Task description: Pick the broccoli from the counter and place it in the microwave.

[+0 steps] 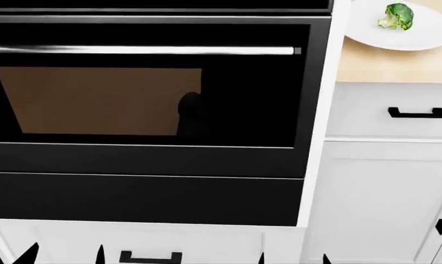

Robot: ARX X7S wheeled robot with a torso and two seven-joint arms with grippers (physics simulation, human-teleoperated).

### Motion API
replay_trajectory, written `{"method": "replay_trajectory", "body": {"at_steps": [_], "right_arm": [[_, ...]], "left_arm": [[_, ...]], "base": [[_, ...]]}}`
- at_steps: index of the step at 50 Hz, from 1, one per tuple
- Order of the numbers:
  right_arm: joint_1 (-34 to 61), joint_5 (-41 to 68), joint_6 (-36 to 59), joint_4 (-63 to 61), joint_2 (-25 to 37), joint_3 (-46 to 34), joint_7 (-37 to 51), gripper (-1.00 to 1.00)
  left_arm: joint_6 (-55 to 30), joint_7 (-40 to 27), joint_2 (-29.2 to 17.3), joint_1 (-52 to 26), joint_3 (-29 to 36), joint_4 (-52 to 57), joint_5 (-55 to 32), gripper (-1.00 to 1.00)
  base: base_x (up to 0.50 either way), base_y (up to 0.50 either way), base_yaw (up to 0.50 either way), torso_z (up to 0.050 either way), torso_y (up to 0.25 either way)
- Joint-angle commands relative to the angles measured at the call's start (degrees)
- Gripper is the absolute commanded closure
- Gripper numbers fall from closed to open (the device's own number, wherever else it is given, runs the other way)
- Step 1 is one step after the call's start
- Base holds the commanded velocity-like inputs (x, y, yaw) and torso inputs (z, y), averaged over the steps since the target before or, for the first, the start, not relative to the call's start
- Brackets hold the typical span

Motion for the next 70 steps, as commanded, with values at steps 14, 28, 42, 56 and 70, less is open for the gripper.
{"method": "replay_trajectory", "body": {"at_steps": [14, 28, 42, 56, 70], "right_arm": [[0.8, 2.8, -1.1, 1.5, 1.2, -0.5, 1.6, -1.0], [0.0, 3.5, -0.6, -0.6, 1.9, -1.3, 2.6, -1.0], [0.0, 4.2, -0.7, -0.9, 2.5, -2.0, 3.3, -1.0], [0.1, 4.4, -1.1, -0.8, 3.0, -2.8, 3.9, -1.0], [0.1, 4.3, -1.3, -1.3, 3.7, -3.8, 4.4, -1.0]], "left_arm": [[2.7, -2.2, -1.0, -0.8, 2.1, -2.1, -0.8, -1.0], [2.3, -2.9, -1.9, 0.2, 2.7, 0.1, -1.9, -1.0], [2.3, -3.3, -2.6, 0.1, 3.2, 0.7, -2.8, -1.0], [2.3, -4.1, -3.1, 0.1, 3.9, 0.9, -3.3, -1.0], [2.7, -4.6, -3.6, 0.0, 4.5, 0.8, -3.6, -1.0]], "base": [[0.0, -0.21, 0.0, 0.018, 0.011], [0.0, -0.5, 0.0, 0.0, 0.0], [0.0, -0.5, 0.0, 0.0, 0.0], [0.0, -0.5, 0.0, 0.0, 0.0], [-0.01, -0.43, 0.0, 0.0, 0.0]]}}
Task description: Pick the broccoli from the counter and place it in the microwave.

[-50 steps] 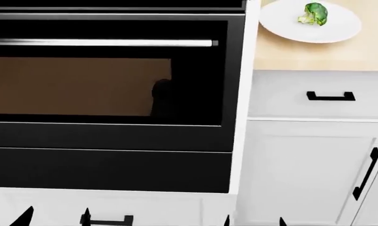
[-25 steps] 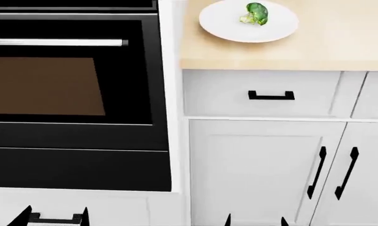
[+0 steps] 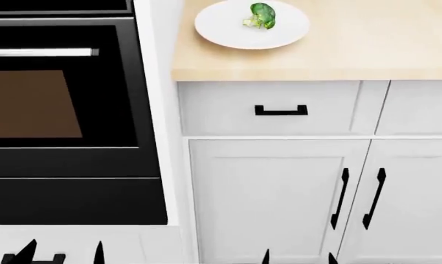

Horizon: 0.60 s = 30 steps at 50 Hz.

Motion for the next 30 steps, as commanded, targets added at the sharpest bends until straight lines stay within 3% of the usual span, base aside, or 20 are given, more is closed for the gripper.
{"method": "replay_trajectory", "body": {"at_steps": [1, 30], "right_arm": [[0.0, 0.0, -0.2, -0.3, 0.5, -0.7, 0.4, -1.0], [0.2, 1.4, -0.3, 0.0, 1.3, -1.6, 1.3, -1.0]], "left_arm": [[0.3, -0.4, -0.4, -0.1, 0.4, -0.1, -0.4, -1.0], [0.4, -1.5, -1.2, -0.3, 1.6, -0.1, -1.1, -1.0]], "base": [[0.0, -0.02, 0.0, 0.0, 0.0], [-0.03, -0.49, 0.0, 0.0, 0.0]]}}
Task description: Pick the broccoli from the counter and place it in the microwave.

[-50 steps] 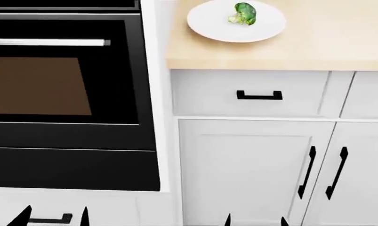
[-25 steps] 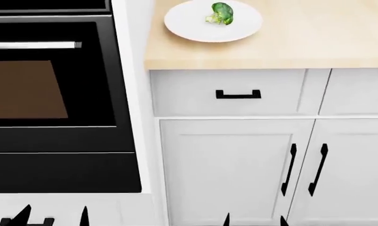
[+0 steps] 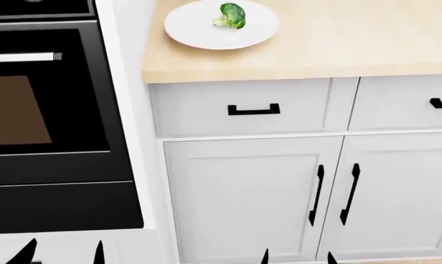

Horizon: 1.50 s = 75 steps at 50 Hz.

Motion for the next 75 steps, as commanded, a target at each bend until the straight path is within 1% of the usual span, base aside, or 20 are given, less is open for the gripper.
{"method": "replay_trajectory", "body": {"at_steps": [1, 10, 12, 13, 17, 20, 21, 22, 24, 25, 27, 30, 35, 38, 42, 43, 46, 62, 67, 75], "right_arm": [[0.0, 0.4, 0.0, -0.1, 0.4, -0.4, 0.4, -1.0], [0.2, -0.5, 0.4, -0.4, 0.9, -1.3, 0.7, -1.0], [0.2, -0.4, 3.5, -2.9, 1.6, -1.2, 1.4, -1.0], [-0.1, -0.3, 6.0, -5.7, 2.3, -1.2, 1.6, -1.0], [1.3, 1.9, 22.5, -25.9, 7.4, 0.2, 2.8, -1.0], [10.7, 5.4, 44.8, -45.1, 13.1, 3.1, 4.1, -1.0], [13.9, 7.2, 50.3, -48.8, 14.0, 4.3, 4.0, -1.0], [17.1, 8.8, 55.0, -52.2, 14.4, 6.1, 4.2, -1.0], [23.5, 13.3, 64.1, -56.9, 13.8, 9.9, 3.9, -1.0], [25.5, 15.1, 66.4, -58.3, 13.3, 11.6, 3.7, -1.0], [28.4, 22.4, 67.4, -59.3, 15.8, 12.5, 8.5, -1.0], [30.9, 30.5, 66.5, -59.2, 19.5, 10.9, 15.3, -1.0], [30.9, 29.9, 64.7, -57.6, 20.9, 8.8, 16.1, -1.0], [31.0, 29.7, 64.5, -57.0, 21.1, 8.4, 16.3, -1.0], [29.0, 29.0, 61.7, -57.7, 21.7, 8.1, 16.0, -1.0], [28.7, 30.8, 62.0, -57.4, 20.9, 9.8, 16.1, -1.0], [28.0, 32.1, 61.5, -57.4, 20.5, 11.4, 16.3, -1.0], [26.5, 35.7, 60.2, -57.4, 21.6, 12.8, 17.2, -1.0], [25.9, 37.1, 59.2, -58.4, 21.9, 13.9, 17.9, -1.0], [27.6, 36.8, 58.5, -57.9, 23.6, 10.8, 17.8, -1.0]], "left_arm": [[0.1, -0.5, -0.3, 0.0, 0.4, 0.1, -0.3, -1.0], [-0.1, -0.8, -0.7, 0.1, 0.3, 0.9, -1.0, -1.0], [-1.1, -1.1, -1.1, 0.2, -0.3, 2.9, -1.8, -1.0], [-3.9, -1.8, -1.3, 0.2, -1.4, 5.3, -3.5, -1.0], [-16.9, -2.7, -5.5, -2.6, -4.1, 21.8, -10.3, -1.0], [-32.1, -5.6, -10.5, -9.6, -9.9, 38.1, -21.4, -1.0], [-35.2, -6.7, -11.7, -11.7, -11.2, 40.9, -23.6, -1.0], [-39.9, -8.6, -12.6, -14.2, -14.1, 43.6, -28.9, -1.0], [-43.0, -10.0, -14.2, -17.2, -16.6, 46.2, -32.6, -1.0], [-43.5, -10.2, -14.6, -17.9, -17.2, 46.9, -33.4, -1.0], [-44.1, -10.5, -15.5, -19.5, -18.1, 48.1, -34.5, -1.0], [-44.2, -10.5, -15.7, -20.7, -18.3, 47.6, -34.8, -1.0], [-41.2, -9.0, -15.2, -19.0, -16.4, 44.7, -31.2, -1.0], [-41.6, -9.4, -15.1, -19.2, -16.8, 44.8, -31.9, -1.0], [-41.3, -9.5, -15.2, -18.3, -16.9, 45.3, -31.8, -1.0], [-41.3, -9.6, -15.2, -18.1, -17.0, 45.5, -32.0, -1.0], [-41.5, -10.0, -15.3, -17.3, -17.5, 46.2, -32.5, -1.0], [-41.6, -11.3, -15.1, -16.1, -17.1, 47.4, -32.7, -1.0], [-41.5, -11.4, -15.4, -15.7, -17.3, 47.6, -32.9, -1.0], [-42.4, -12.3, -15.3, -16.7, -17.7, 48.2, -34.6, -1.0]], "base": [[-0.04, -0.5, 0.0, 0.0, 0.0], [-0.03, -0.33, 0.0, 0.0, 0.0], [0.0, 0.0, 0.0, 0.0, 0.0], [0.0, 0.0, 0.0, 0.0, 0.0], [0.0, 0.0, 0.0, 0.0, 0.0], [0.0, 0.0, 0.0, 0.0, 0.0], [0.0, 0.0, 0.0, 0.0, 0.0], [0.0, 0.0, 0.0, 0.0, 0.0], [0.0, 0.0, 0.0, 0.0, 0.0], [0.02, 0.0, 0.0, 0.0, 0.0], [0.38, -0.04, 0.0, 0.0, 0.0], [0.5, -0.05, 0.0, 0.0, 0.0], [0.5, -0.05, 0.0, 0.0, 0.0], [0.5, -0.05, 0.0, 0.0, 0.0], [0.0, 0.0, 0.0, 0.0, 0.0], [0.0, -0.05, 0.0, 0.0, 0.0], [-0.05, -0.5, 0.0, 0.0, 0.0], [-0.05, -0.5, 0.0, 0.0, 0.0], [-0.01, -0.07, 0.0, 0.0, 0.0], [0.11, -0.01, 0.27, 0.0, 0.0]]}}
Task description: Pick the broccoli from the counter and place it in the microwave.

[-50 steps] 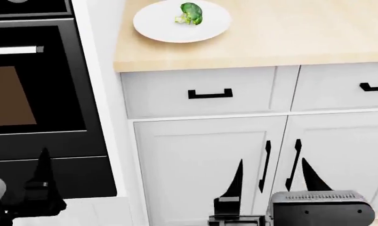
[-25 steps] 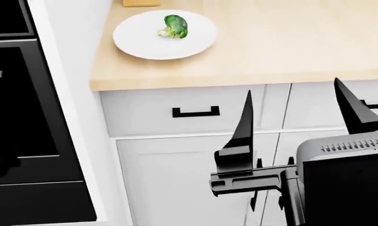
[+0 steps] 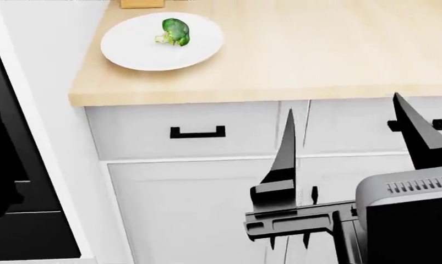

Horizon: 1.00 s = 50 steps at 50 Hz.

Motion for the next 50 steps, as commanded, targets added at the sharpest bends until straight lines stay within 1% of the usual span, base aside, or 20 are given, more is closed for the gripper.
{"method": "replay_trajectory", "body": {"at_steps": [1, 7, 8, 10, 12, 15, 27, 30, 32, 33, 34, 35, 39, 40, 46, 50], "right_arm": [[1.0, 1.1, -1.1, 0.2, 1.6, -1.7, 0.3, -1.0], [1.5, 0.9, -2.0, 0.6, 2.6, -2.4, -0.3, -1.0], [2.0, -1.1, -1.5, 0.3, 3.4, -4.5, 0.2, -1.0], [2.0, 0.7, -0.5, 1.0, 3.2, -4.9, -0.1, -1.0], [1.8, 3.5, -0.4, 1.7, 2.1, -2.2, 0.9, -1.0], [1.4, 3.1, -0.9, 2.2, 2.2, -2.0, 1.3, -1.0], [1.5, 5.5, -0.6, 1.3, 2.6, -0.9, 3.1, -1.0], [2.2, 6.2, 0.3, 1.5, 3.2, -1.3, 3.4, -1.0], [3.9, 10.1, 1.7, 2.0, 2.9, 0.8, 5.0, -1.0], [4.9, 11.2, 2.1, 1.7, 3.2, 1.6, 5.5, -1.0], [6.2, 12.4, 3.4, 1.7, 3.6, 1.7, 6.4, -1.0], [8.0, 14.2, 4.4, 1.7, 4.0, 2.2, 7.2, -1.0], [16.1, 19.6, 8.1, 2.6, 5.2, 2.7, 10.2, -1.0], [17.4, 19.0, 7.8, 2.8, 5.4, 2.1, 9.2, -1.0], [20.2, 18.8, 7.1, 4.6, 5.6, 1.5, 8.0, -1.0], [20.6, 17.9, 6.9, 5.0, 5.9, 0.8, 7.7, -1.0]], "left_arm": [[-0.7, -0.9, 0.0, -0.6, -0.1, 0.6, -1.2, -1.0], [-0.3, -1.0, 0.3, -1.1, 1.0, 0.1, -0.3, -1.0], [-0.1, -1.0, 0.4, -1.1, 1.2, -0.1, -0.1, -1.0], [0.3, -0.9, 0.4, -1.0, 1.3, -0.3, 0.3, -1.0], [0.6, -0.8, 0.4, -0.8, 1.3, -0.4, 0.5, -1.0], [1.2, -0.6, 0.3, -0.3, 1.4, -0.6, 1.0, -1.0], [1.0, -1.1, -0.1, 0.4, 0.8, -0.1, 0.1, -1.0], [0.6, -1.4, -0.3, 0.0, 0.8, 0.3, -0.4, -1.0], [-0.1, -1.6, -0.8, -1.0, 0.4, 0.3, -1.3, -1.0], [-2.1, -2.1, -1.1, -1.9, -0.2, 0.2, -4.0, -1.0], [-6.7, -4.1, -1.8, -3.5, -1.4, -0.6, -10.6, -1.0], [-7.3, -3.0, -2.5, -4.0, -0.8, -0.6, -11.5, -1.0], [-12.9, -6.9, -4.5, -13.0, -1.9, -1.5, -19.0, -1.0], [-14.2, -7.7, -4.8, -15.1, -1.7, -2.1, -20.6, -1.0], [-15.0, -7.6, -4.5, -19.2, 0.7, -3.9, -19.9, -1.0], [-14.4, -6.5, -4.3, -20.5, 2.1, -4.8, -18.4, -1.0]], "base": [[0.21, -0.01, 0.5, 0.0, 0.0], [0.21, -0.01, 0.5, 0.0, 0.0], [0.21, 0.0, 0.24, 0.0, 0.0], [0.0, 0.0, 0.0, 0.0, 0.0], [0.0, 0.0, 0.0, 0.0, 0.0], [0.0, -0.02, 0.0, 0.0, 0.0], [-0.01, -0.5, 0.0, 0.0, 0.0], [0.0, -0.03, 0.0, 0.0, 0.0], [0.0, 0.0, 0.0, 0.0, 0.0], [0.19, 0.0, 0.0, 0.0, 0.0], [0.5, -0.01, 0.0, 0.0, 0.0], [0.5, -0.01, 0.0, 0.0, 0.0], [0.5, -0.01, 0.0, 0.0, 0.0], [0.5, -0.01, 0.0, 0.0, 0.0], [0.5, -0.01, 0.0, 0.0, 0.0], [0.5, -0.01, 0.0, 0.0, 0.0]]}}
